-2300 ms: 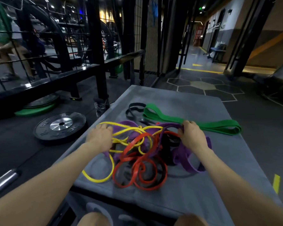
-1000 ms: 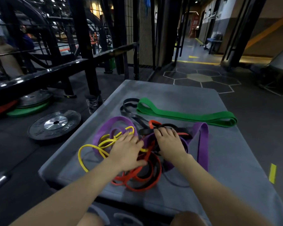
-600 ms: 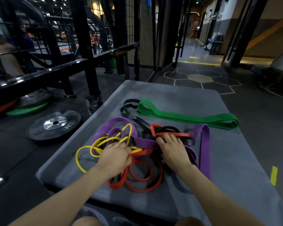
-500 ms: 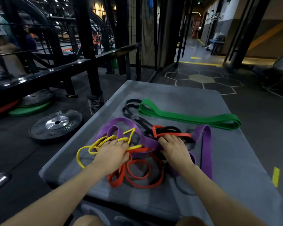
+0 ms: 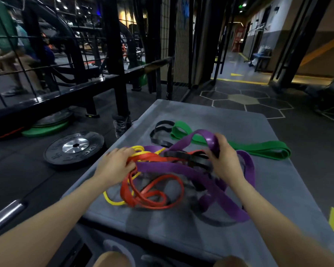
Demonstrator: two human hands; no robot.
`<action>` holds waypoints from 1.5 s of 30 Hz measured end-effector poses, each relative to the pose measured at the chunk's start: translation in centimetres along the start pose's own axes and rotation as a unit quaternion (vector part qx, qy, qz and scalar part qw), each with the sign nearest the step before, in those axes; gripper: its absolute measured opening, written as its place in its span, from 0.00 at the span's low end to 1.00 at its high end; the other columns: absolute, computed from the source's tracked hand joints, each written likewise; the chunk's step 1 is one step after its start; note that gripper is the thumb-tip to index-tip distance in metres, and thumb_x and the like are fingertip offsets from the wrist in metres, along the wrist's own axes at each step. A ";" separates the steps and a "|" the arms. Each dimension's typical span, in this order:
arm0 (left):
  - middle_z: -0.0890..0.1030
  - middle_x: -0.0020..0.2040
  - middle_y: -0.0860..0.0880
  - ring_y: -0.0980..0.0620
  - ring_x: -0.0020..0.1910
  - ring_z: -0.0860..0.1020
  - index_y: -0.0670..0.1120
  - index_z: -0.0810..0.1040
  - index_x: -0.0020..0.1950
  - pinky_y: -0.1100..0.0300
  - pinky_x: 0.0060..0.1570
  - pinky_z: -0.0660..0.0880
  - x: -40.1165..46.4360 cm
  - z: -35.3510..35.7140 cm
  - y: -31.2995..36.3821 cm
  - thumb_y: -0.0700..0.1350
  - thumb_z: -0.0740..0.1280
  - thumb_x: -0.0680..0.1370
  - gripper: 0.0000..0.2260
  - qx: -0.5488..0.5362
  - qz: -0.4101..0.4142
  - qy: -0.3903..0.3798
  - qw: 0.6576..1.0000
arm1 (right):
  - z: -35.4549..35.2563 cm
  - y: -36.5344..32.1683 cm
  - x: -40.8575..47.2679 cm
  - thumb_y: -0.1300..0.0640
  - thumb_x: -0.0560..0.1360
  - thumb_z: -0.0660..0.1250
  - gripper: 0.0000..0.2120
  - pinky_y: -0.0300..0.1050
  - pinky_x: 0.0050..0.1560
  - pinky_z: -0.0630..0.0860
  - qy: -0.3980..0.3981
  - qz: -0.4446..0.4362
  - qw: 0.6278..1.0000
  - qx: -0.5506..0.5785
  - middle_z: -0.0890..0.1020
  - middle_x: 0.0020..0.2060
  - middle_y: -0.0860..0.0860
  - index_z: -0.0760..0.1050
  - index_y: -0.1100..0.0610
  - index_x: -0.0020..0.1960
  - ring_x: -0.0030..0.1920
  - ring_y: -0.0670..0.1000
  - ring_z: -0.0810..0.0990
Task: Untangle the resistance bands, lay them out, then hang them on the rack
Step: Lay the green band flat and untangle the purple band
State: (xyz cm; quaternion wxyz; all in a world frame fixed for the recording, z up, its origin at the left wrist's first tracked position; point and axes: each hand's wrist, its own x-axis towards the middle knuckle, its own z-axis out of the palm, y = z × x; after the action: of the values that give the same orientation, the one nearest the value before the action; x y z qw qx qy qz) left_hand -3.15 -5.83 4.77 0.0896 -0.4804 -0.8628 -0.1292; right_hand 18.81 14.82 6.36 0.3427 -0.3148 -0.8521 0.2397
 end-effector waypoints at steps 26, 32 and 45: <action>0.71 0.47 0.54 0.50 0.51 0.77 0.50 0.72 0.48 0.53 0.50 0.73 1.7 3.8 -0.1 0.52 0.62 0.78 0.06 -0.139 -0.055 -0.081 0.985 | 11.7 0.0 5.1 0.51 0.73 0.68 0.20 0.50 0.59 0.69 -0.257 0.001 0.935 -0.243 0.75 0.57 0.61 0.71 0.62 0.58 0.60 0.61 0.72; 0.73 0.47 0.49 0.47 0.46 0.76 0.52 0.68 0.43 0.54 0.49 0.74 1.9 4.4 -1.5 0.46 0.69 0.74 0.09 -0.226 -0.113 -0.045 0.967 | 8.3 -2.6 6.2 0.64 0.73 0.67 0.07 0.38 0.44 0.67 -0.087 -0.021 0.996 0.007 0.79 0.43 0.56 0.80 0.62 0.50 0.46 0.54 0.77; 0.77 0.58 0.45 0.42 0.59 0.75 0.51 0.75 0.55 0.51 0.53 0.71 5.4 2.2 4.3 0.50 0.62 0.77 0.09 -0.013 -0.148 -0.028 0.988 | -4.8 -2.8 4.1 0.66 0.74 0.66 0.06 0.22 0.40 0.65 0.186 -0.056 0.972 0.136 0.69 0.38 0.42 0.79 0.57 0.47 0.38 0.32 0.73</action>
State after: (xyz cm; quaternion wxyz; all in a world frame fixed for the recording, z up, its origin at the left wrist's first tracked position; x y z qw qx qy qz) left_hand -2.40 1.38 4.75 0.0394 -0.3516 -0.9250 -0.1390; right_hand 18.95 16.68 13.02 0.5470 -0.2564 -0.7494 0.2709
